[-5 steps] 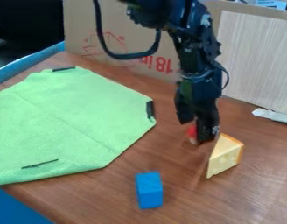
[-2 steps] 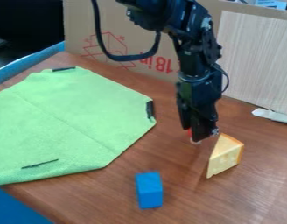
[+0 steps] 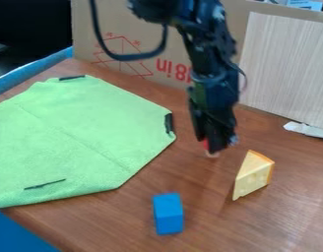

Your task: Put the mushroom to the bottom right side of the green cloth

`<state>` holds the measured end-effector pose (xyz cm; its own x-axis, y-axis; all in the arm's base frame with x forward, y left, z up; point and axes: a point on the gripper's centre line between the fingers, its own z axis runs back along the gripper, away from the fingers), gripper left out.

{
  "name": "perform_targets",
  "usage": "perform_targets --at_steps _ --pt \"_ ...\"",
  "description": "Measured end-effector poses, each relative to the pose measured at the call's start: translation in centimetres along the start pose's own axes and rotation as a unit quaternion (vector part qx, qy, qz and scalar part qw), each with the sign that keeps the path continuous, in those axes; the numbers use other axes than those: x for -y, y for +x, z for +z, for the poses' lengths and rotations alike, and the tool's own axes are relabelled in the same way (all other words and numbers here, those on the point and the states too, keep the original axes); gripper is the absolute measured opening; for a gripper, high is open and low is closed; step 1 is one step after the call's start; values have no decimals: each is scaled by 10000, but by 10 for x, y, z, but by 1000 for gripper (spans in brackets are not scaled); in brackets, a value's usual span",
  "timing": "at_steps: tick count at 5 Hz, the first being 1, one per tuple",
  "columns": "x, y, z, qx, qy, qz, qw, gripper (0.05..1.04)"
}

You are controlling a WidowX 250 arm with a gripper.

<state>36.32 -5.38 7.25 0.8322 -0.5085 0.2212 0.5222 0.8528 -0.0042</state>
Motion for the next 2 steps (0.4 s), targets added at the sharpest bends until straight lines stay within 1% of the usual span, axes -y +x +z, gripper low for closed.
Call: perform_targets --at_steps 1,2 --pt "-20 -7 14 127 30 349 9993 438" --pt "-44 -23 27 179 14 793 9967 438"
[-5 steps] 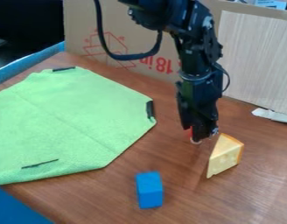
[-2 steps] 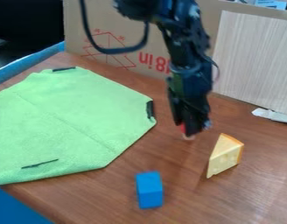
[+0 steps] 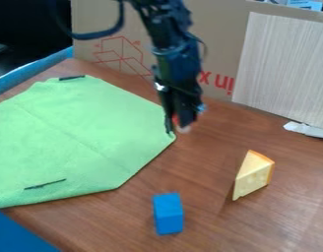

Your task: Put the mushroom to the bottom right side of the green cloth

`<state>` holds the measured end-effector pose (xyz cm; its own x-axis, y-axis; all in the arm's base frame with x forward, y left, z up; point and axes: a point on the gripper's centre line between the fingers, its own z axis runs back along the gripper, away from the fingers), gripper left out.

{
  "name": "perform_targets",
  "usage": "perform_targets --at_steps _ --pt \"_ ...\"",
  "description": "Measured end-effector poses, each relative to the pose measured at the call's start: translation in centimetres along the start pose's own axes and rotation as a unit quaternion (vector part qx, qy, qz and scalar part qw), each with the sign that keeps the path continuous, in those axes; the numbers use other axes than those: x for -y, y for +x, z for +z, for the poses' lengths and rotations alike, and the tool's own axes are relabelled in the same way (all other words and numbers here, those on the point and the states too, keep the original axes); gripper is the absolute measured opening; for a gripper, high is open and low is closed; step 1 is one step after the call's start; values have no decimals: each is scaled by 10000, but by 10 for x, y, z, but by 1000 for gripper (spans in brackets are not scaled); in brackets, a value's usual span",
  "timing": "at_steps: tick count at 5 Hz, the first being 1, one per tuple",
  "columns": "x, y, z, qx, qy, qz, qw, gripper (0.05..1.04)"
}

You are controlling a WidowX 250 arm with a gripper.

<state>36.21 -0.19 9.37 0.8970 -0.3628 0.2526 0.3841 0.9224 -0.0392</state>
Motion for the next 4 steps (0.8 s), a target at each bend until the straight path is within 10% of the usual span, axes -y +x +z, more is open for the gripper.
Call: perform_targets --at_steps 4 --pt "-49 -72 14 -262 73 626 9977 438"
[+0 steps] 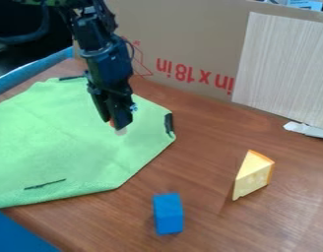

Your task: Put the mushroom to the bottom right side of the green cloth

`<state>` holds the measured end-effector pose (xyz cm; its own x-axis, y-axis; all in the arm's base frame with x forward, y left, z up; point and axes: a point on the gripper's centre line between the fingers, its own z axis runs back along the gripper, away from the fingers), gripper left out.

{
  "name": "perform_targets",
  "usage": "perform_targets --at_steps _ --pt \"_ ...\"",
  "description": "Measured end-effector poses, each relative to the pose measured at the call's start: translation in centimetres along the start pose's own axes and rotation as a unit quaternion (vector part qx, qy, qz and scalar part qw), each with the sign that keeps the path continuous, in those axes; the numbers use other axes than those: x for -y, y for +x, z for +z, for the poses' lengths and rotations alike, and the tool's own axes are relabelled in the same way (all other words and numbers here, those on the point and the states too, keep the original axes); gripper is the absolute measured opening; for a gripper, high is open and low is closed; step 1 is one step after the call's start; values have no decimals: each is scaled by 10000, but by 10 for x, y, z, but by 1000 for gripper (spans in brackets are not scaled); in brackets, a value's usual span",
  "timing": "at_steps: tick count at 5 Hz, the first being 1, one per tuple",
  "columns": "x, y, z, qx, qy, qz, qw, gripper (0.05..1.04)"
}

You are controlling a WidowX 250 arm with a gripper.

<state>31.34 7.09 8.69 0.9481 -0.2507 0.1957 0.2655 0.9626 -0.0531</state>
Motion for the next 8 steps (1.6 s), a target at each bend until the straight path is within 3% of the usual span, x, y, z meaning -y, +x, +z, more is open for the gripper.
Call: perform_targets --at_steps 2,4,5,7,8 --pt "-7 -36 -11 -236 118 -144 9995 438" --pt "-5 -64 -1 -244 99 -272 9993 438" --pt "-5 -71 1 -268 100 -350 9990 438" --pt "-17 -77 -8 -439 354 -324 9979 438" --pt "-18 -79 -12 -469 379 -380 9975 489"
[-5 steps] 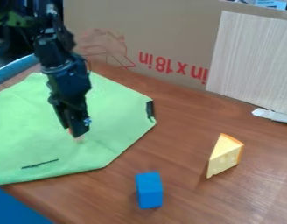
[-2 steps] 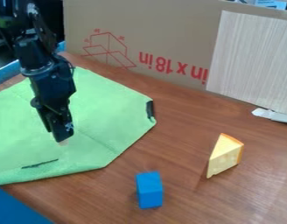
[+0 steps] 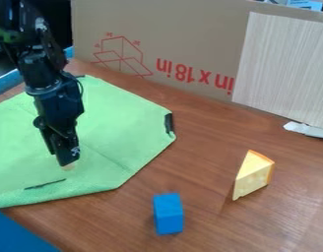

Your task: Put the mushroom to the bottom right side of the green cloth

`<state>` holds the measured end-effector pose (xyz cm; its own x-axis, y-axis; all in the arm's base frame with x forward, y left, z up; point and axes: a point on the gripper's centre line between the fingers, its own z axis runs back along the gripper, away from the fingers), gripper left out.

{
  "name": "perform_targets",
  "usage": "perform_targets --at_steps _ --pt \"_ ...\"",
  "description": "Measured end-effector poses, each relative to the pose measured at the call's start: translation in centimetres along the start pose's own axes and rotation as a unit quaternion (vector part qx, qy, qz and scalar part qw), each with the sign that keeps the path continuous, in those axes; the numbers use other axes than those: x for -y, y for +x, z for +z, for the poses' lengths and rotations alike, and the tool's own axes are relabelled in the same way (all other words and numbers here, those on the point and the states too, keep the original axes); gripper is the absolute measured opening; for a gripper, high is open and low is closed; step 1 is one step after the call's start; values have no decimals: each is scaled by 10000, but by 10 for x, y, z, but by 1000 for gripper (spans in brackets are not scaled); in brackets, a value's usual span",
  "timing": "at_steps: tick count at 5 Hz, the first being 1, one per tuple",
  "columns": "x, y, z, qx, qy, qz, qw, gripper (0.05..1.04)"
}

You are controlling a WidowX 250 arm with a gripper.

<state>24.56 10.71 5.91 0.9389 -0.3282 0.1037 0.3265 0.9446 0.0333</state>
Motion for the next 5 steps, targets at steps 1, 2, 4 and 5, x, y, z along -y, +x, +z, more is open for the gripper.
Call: perform_targets --at_steps 1,2,4,5 --pt "0 -1 -2 -36 -19 -16 10000 791" --pt "1 -2 -1 -4 -116 17 9999 1000" --pt "-12 -6 20 19 453 421 9981 999" --pt "-22 -10 50 -51 867 877 9923 1000"
